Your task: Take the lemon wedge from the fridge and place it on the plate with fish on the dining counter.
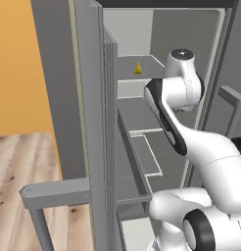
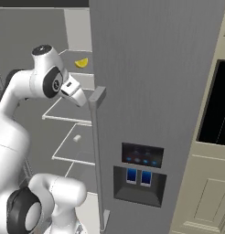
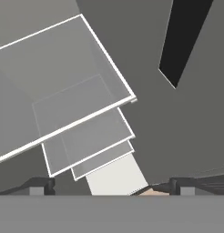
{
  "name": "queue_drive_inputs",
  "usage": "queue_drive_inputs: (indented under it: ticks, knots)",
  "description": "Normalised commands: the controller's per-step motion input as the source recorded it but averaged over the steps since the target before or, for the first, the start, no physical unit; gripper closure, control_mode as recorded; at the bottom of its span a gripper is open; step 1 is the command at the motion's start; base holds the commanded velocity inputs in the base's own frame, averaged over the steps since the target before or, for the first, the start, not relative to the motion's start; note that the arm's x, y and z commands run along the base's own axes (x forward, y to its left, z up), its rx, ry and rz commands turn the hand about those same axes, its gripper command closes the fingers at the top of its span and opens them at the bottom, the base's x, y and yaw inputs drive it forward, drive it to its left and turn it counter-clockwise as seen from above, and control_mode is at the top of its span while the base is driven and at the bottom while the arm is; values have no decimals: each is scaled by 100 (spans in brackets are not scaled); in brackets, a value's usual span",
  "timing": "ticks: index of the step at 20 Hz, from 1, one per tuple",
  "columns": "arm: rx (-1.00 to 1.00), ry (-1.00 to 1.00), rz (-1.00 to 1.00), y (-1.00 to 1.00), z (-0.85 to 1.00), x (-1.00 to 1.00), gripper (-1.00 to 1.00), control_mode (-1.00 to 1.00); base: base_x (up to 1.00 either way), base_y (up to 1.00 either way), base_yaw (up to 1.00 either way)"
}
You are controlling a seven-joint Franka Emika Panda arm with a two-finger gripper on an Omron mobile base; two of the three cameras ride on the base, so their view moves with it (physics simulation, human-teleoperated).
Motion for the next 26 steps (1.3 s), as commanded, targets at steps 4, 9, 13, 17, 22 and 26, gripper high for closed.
queue_drive_inputs:
  ticks: [4,9,13,17,22,26]
  knots:
    - [0,-9,10,0,59,-6,-100,-100,0,4,0]
    - [0,-27,31,0,100,-15,-100,-100,0,0,0]
    - [0,-10,26,0,69,-2,-100,-100,0,0,0]
    - [-8,-10,6,16,6,0,-100,-100,0,0,0]
    - [-19,-32,8,40,1,19,-100,-100,0,0,0]
    - [-14,-11,0,51,0,29,-100,-100,0,0,0]
